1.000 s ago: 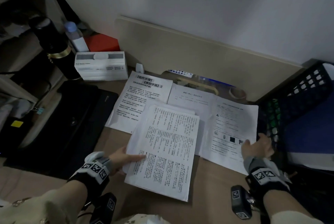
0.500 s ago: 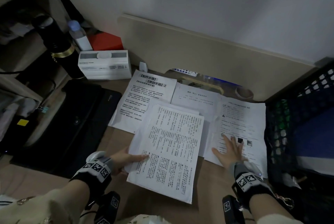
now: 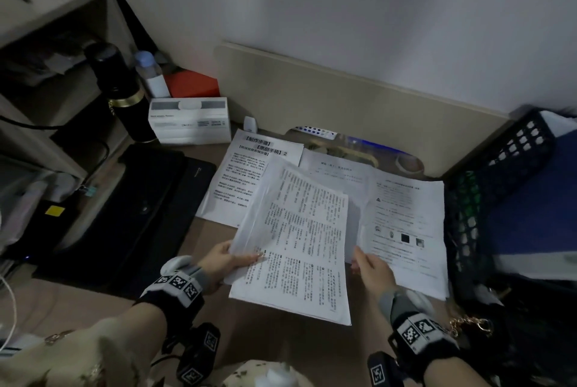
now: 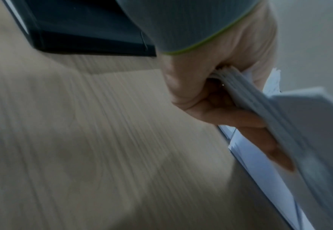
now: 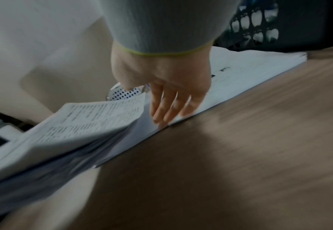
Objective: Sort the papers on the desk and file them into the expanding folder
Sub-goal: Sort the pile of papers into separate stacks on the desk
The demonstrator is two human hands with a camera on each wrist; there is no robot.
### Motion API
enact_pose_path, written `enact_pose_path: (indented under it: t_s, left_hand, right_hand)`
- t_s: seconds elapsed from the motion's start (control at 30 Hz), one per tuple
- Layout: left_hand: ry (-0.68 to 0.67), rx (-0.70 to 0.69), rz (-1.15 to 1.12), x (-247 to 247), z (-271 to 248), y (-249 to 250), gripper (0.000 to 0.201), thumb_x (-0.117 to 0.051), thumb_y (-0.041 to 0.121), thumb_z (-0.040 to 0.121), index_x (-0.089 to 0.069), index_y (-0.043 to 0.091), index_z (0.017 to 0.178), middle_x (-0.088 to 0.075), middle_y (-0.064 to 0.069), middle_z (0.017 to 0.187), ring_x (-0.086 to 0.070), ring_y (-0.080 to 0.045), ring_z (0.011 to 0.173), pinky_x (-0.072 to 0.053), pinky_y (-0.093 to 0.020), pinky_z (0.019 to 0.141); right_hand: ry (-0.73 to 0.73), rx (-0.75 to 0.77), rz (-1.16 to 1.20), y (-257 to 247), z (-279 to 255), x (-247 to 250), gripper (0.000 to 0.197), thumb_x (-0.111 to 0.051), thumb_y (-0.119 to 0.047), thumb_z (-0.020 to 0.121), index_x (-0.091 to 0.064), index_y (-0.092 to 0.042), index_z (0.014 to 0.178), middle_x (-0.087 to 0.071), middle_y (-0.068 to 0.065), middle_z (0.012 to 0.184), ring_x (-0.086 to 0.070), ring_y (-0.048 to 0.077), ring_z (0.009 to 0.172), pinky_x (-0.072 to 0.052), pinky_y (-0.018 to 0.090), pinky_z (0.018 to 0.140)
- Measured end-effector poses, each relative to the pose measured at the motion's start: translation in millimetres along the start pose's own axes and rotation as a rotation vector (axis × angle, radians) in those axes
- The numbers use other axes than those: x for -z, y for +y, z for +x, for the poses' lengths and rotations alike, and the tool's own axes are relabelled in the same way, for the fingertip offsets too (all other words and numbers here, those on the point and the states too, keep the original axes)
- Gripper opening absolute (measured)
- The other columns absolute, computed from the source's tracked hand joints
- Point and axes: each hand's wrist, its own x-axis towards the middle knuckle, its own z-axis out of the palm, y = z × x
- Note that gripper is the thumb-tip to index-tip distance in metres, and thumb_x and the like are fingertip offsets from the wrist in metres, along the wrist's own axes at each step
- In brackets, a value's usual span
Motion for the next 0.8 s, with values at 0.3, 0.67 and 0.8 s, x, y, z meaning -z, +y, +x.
enact_pose_path:
  t_s: [0.3,0.67,0.8]
  left_hand:
    - [-0.041,-0.136,-0.081,-7.2,-23.4,0.9,0.036,-0.07,0.016,0.08,-0.062,0.001,0.111,-0.072,-0.02,0.103,-0.072,-0.031,0.083,-0.059,-0.035,0.065]
    - [0.089,-0.257,-0.119,30.0,-40.5,-4.0,0.046,-0.068,0.035,0.082,-0.064,0.005,0.116,-0.069,-0.022,0.113,-0.066,-0.036,0.098,-0.05,-0.052,0.094]
    - [0.08,-0.241,-0.1,55.2,-46.9,0.6,0.094,-0.089,0.061,0.042,-0.063,0.01,0.117,-0.072,-0.018,0.106,-0.07,-0.034,0.09,-0.059,-0.044,0.077]
  right_hand:
    - [0.029,0.053,0.127,0.1,-19.9,-16.7,0.037,-0.065,-0.023,0.086,-0.059,0.013,0.076,-0.064,0.031,0.084,-0.054,0.02,0.065,-0.04,0.028,0.063]
    - [0.144,0.015,0.296,0.4,-35.7,-7.0,0.007,-0.05,-0.005,0.094,-0.056,-0.008,0.097,-0.064,0.004,0.085,-0.06,0.02,0.076,-0.046,0.031,0.071]
    - [0.414,-0.039,0.251,10.6,-27.2,-6.9,0.024,-0.047,-0.006,0.093,-0.058,-0.002,0.114,-0.065,0.021,0.112,-0.06,0.035,0.096,-0.047,0.04,0.085]
